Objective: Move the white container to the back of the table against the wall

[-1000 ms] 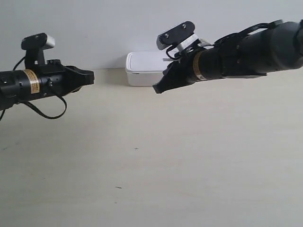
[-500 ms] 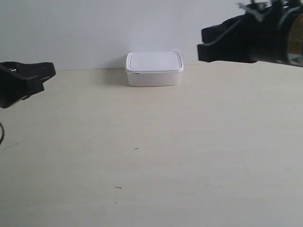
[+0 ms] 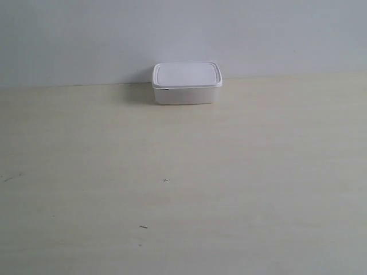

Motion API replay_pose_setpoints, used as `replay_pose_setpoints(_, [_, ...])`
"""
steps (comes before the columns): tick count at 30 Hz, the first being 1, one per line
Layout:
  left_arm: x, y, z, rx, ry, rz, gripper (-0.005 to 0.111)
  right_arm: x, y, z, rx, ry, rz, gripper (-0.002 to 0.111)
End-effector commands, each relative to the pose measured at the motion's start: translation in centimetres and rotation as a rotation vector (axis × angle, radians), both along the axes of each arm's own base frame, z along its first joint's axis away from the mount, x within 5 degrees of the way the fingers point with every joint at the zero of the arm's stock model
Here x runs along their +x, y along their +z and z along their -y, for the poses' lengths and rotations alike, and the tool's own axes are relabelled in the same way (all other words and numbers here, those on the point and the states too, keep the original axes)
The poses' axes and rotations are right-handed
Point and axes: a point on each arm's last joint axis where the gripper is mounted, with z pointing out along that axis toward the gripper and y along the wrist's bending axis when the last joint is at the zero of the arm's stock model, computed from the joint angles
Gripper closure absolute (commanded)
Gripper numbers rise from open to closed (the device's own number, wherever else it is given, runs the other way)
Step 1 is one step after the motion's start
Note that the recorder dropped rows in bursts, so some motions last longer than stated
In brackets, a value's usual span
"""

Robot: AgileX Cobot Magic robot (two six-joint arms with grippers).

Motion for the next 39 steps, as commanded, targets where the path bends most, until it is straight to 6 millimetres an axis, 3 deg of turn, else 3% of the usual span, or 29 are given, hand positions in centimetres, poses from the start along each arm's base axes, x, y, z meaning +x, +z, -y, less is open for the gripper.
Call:
replay_pose_setpoints(1, [-2.7,-1.1,0.0,-0.070,-0.018,0.016,0.107,-4.0,-0.8,1.5,0.103,0.041,0.102,0.108])
replay_pose_setpoints(4, [-4.4,-1.6,0.1,-0.114,-0.040,0.054,0.107,-6.9,-1.7,2.1,0.106,0.107,0.209,0.108])
replay_pose_setpoints(10, [-7.1,-2.4,0.0,-0.104,-0.061,0.235,0.107,-7.0,-2.8,1.2,0.033,0.196,0.120,0.108])
replay_pose_setpoints(14, [-6.8,-3.9,-0.1,-0.072,-0.044,0.179,0.107,-7.1,-2.9,1.1,0.029,0.202,0.117,0.108])
replay_pose_setpoints(17, [-6.7,-4.1,-0.2,-0.032,-0.027,0.174,0.107,-6.5,-3.7,1.1,0.023,0.183,0.092,0.108])
replay_pose_setpoints(20, [-6.7,-4.1,-0.2,-0.016,-0.027,0.175,0.107,-5.2,-5.9,1.2,0.027,0.112,0.026,0.108])
replay_pose_setpoints(24, [-6.6,-4.2,-0.4,0.004,-0.002,0.176,0.107,-3.0,-10.3,1.7,0.039,-0.033,-0.108,0.108])
replay_pose_setpoints(28, [-6.6,-4.2,-0.3,0.055,-0.003,0.201,0.107,-1.9,-13.4,2.6,0.143,-0.144,-0.243,0.108])
replay_pose_setpoints(32, [-6.6,-4.2,-0.3,0.122,-0.004,0.232,0.107,-1.7,-13.5,2.9,0.092,-0.200,-0.212,0.108])
replay_pose_setpoints(39, [-6.6,-4.5,-0.2,0.259,-0.021,0.261,0.107,-2.0,-13.5,2.2,-0.020,-0.128,-0.166,0.108])
